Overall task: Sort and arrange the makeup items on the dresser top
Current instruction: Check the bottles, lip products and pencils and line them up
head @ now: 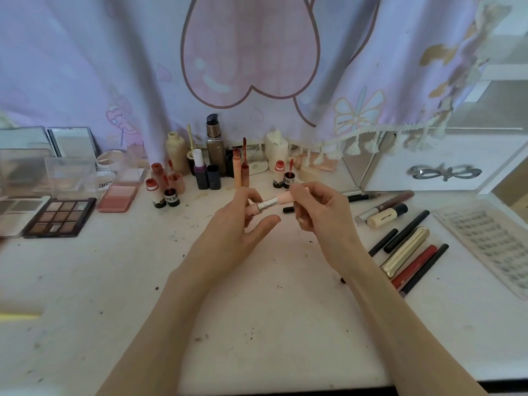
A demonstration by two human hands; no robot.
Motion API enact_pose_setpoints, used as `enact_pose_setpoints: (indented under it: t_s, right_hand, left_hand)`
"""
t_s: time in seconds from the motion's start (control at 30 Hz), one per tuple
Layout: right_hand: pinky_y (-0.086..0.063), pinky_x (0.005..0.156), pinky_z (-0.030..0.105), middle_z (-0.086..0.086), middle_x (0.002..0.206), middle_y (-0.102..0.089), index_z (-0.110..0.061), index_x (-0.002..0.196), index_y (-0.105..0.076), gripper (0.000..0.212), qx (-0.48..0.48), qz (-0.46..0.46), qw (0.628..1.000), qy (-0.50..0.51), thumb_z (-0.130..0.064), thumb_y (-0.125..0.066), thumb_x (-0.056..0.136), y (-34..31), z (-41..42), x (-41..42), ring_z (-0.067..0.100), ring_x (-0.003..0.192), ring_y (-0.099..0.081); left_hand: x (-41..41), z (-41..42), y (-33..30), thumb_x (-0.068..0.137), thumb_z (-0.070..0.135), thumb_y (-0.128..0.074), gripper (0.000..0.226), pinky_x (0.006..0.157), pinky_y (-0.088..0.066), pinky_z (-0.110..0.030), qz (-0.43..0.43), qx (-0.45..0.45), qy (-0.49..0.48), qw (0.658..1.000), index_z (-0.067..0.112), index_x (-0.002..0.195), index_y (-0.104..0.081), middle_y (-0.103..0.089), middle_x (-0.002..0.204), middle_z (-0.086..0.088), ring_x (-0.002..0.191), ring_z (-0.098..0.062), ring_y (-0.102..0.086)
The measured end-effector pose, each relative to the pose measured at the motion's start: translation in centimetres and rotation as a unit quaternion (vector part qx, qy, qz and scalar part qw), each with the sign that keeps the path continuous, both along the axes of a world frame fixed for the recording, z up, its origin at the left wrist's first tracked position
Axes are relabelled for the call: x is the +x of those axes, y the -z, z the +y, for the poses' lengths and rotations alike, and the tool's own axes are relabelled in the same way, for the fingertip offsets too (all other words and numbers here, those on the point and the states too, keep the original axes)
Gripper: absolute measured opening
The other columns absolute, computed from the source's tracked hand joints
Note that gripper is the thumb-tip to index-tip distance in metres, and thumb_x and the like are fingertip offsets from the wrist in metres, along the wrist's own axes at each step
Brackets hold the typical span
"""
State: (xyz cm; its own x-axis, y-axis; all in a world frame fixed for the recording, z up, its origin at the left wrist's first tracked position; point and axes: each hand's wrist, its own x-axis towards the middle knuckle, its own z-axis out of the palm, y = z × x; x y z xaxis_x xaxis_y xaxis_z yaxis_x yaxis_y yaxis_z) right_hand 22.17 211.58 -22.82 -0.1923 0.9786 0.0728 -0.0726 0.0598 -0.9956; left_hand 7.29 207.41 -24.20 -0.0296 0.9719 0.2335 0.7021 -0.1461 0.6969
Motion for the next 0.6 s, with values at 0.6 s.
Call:
enact_pose_setpoints:
  t_s: [0.6]
  right_hand:
    - [-0.041,0.051,0.018,0.001,0.087,-0.069,-0.014,0.106,-0.060,0.016,-0.036,-0.037,0.998,-0.033,-0.022,-0.053,0.095,0.6,-0.8,-0.5,0.006,0.068,-0.062]
  left_hand:
    - [-1.9,0.7,0.2,0.092,0.022,-0.053,0.023,0.068,-0.029,-0.011,-0.028,0.058,-0.165,0.984,0.011,0.110,-0.062,-0.048,0.098,-0.001,0.078,-0.005,-0.044]
